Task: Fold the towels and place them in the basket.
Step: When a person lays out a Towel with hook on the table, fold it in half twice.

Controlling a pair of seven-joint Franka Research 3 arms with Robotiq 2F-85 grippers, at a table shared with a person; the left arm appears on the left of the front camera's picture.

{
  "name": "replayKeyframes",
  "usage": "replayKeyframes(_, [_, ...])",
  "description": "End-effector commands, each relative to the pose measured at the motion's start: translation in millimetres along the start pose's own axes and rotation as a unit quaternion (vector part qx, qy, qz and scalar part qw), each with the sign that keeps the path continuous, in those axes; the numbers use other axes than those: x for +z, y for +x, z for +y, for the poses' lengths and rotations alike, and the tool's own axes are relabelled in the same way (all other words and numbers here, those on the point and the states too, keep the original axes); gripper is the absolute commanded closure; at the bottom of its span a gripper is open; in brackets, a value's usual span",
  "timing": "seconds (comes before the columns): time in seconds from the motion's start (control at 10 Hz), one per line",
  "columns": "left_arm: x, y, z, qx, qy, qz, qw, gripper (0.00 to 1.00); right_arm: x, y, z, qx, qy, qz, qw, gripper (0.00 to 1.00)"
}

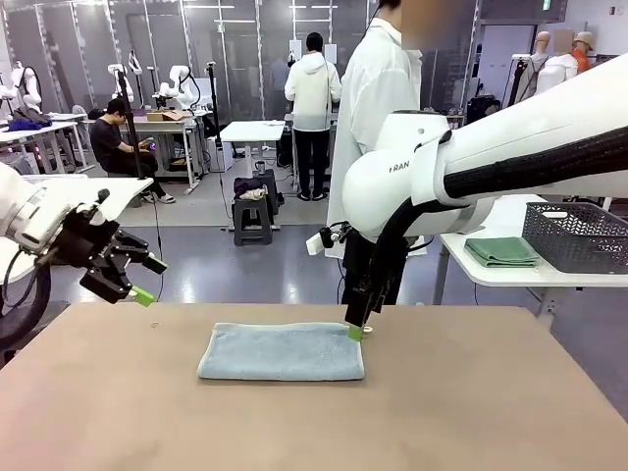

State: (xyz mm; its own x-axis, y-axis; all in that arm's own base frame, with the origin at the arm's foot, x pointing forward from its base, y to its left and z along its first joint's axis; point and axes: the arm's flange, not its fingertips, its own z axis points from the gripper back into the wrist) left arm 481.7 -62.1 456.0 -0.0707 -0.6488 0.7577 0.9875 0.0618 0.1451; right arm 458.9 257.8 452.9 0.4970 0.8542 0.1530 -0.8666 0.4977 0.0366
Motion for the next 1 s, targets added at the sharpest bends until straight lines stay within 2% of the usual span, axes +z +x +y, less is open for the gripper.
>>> replayKeyframes(0.0, [-6, -14, 10, 0.008, -0.023, -0.028, 0.999, 0.0, -6, 8, 13, -0.081, 0.015, -0.03, 0.996, 0.0])
replayKeyframes(0.1, [-5, -20, 13, 0.016, -0.024, -0.03, 0.999, 0.0, -6, 8, 22, -0.177, 0.04, -0.046, 0.982, 0.0])
replayKeyframes(0.2, [-6, -24, 15, 0.021, -0.027, -0.027, 0.999, 0.0, -7, 7, 29, -0.242, 0.04, -0.074, 0.967, 0.0])
replayKeyframes(0.3, [-6, -28, 18, 0.021, -0.029, -0.03, 0.999, 0.0, -12, 6, 32, -0.312, 0.009, -0.082, 0.946, 0.0])
replayKeyframes(0.4, [-5, -30, 20, 0.024, -0.031, -0.031, 0.999, 0.0, -20, 5, 28, -0.371, 0.005, -0.07, 0.926, 0.0])
replayKeyframes(0.5, [-8, -34, 24, 0.025, -0.033, -0.033, 0.999, 0.0, -31, 6, 17, -0.398, 0.014, -0.067, 0.915, 0.0])
replayKeyframes(0.7, [-13, -39, 28, 0.03, -0.039, -0.035, 0.998, 0.0, -53, 8, -8, -0.468, 0.012, -0.086, 0.88, 0.0])
replayKeyframes(0.9, [-16, -45, 32, 0.033, -0.041, -0.038, 0.998, 0.0, -73, 8, -25, -0.493, 0.026, -0.085, 0.866, 0.0])
